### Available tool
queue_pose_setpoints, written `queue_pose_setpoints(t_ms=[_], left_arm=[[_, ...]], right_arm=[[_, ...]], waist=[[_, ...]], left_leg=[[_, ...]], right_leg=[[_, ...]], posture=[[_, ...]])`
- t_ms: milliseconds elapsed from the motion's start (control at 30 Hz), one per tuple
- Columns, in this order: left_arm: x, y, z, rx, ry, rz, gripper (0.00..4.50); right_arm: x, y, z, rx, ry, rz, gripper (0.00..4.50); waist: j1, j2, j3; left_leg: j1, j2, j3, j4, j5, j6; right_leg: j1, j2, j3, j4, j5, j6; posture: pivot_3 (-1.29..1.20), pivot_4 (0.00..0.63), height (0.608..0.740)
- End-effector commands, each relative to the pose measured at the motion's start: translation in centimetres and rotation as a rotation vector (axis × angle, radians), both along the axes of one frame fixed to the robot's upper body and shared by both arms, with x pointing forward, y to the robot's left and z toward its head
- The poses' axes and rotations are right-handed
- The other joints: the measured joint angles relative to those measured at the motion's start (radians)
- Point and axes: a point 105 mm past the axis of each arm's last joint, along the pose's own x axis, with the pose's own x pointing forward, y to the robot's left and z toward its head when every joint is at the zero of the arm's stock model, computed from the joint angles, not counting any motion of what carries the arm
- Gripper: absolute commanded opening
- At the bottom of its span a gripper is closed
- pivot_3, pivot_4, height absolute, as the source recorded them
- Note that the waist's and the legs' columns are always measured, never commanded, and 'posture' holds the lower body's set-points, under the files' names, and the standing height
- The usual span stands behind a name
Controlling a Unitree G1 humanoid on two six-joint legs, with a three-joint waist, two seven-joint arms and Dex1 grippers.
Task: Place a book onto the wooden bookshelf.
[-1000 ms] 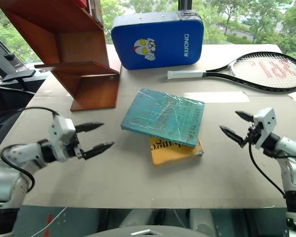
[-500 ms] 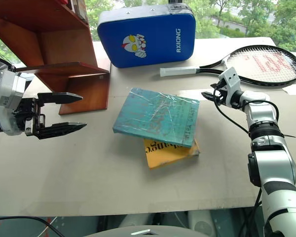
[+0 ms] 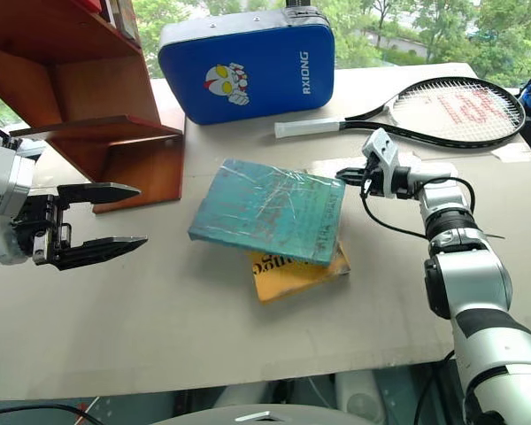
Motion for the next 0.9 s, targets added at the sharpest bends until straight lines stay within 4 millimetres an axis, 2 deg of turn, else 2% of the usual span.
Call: queue_pose_setpoints(t_ms=[33,267,533,733,833,900], left_arm=[[-0.1,0.2,0.5,0.017,-0.031,-0.011,4.5],[-0.1,0.5,0.2,0.025,-0.016,-0.027,4.5],[0.1,0.4,-0.4,0.025,0.004,-0.046,4.5],[-0.2,1.3,-2.0,0.103,0.054,-0.031,4.5],[-0.6,1.7,-2.6,0.115,0.073,-0.005,4.5],[-0.8,1.7,-2.7,0.053,0.088,0.035,4.5]], right_arm=[[-1.1,0.1,0.8,0.011,-0.021,0.087,0.04],[-4.5,-1.0,0.2,0.024,0.052,0.175,0.04],[-8.5,0.7,0.1,0.045,0.093,0.217,0.04],[-9.8,1.0,0.3,0.054,0.106,0.212,0.04],[-10.0,-0.2,0.5,0.044,0.085,0.161,0.04],[-9.7,-1.2,1.0,0.052,0.039,0.101,0.04]], waist=[[0.0,0.0,0.0],[0.005,0.0,0.0],[0.012,0.0,0.0],[0.026,0.0,0.0],[0.029,0.0,0.0],[0.031,0.0,0.0]], left_leg=[[0.0,0.0,0.0,0.0,0.0,0.0],[0.0,0.0,0.0,0.0,0.0,0.0],[0.001,0.0,0.0,0.0,0.0,0.0],[0.0,0.0,0.001,0.001,0.0,0.0],[0.0,0.0,0.001,0.001,0.0,0.0],[0.0,0.0,0.001,0.001,0.0,0.0]], right_leg=[[0.0,0.0,0.0,0.0,0.0,0.0],[0.0,0.0,0.0,0.0,0.0,0.0],[-0.001,0.0,0.001,0.002,0.0,0.0],[-0.001,0.0,0.001,0.002,0.001,-0.001],[0.0,0.0,0.001,0.001,0.001,-0.001],[0.0,0.0,0.001,0.001,0.001,-0.001]], posture=[[0.0,0.15,0.74],[0.0,0.15,0.74],[0.0,0.15,0.74],[0.0,0.15,0.74],[0.0,0.15,0.74],[0.0,0.15,0.74]])
